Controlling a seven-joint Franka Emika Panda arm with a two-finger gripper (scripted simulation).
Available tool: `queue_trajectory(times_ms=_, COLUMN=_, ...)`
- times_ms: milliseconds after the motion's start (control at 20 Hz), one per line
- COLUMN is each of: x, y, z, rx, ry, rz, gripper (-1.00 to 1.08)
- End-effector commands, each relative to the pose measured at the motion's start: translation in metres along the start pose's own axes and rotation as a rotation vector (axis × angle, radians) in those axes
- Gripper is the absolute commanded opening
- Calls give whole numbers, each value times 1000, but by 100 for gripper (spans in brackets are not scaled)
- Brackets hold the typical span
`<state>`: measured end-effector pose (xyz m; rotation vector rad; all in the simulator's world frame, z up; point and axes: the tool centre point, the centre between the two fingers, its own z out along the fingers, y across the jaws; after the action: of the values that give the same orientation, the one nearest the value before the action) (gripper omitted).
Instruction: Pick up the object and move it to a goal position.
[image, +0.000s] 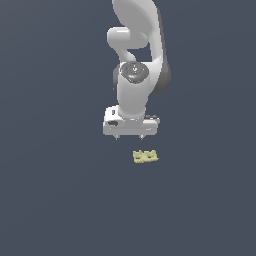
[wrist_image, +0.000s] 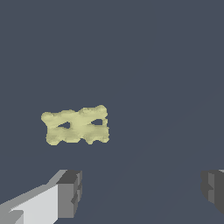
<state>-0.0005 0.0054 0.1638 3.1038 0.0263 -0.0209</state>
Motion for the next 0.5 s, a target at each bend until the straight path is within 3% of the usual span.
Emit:
queue_trajectory(times_ms=0, x=1, y=-2, z=2, rx=2, ry=0, rz=34, gripper=100)
queue_trajectory(times_ms=450, x=5, y=-14, z=14, rx=13, ry=-2, rz=227, gripper=100)
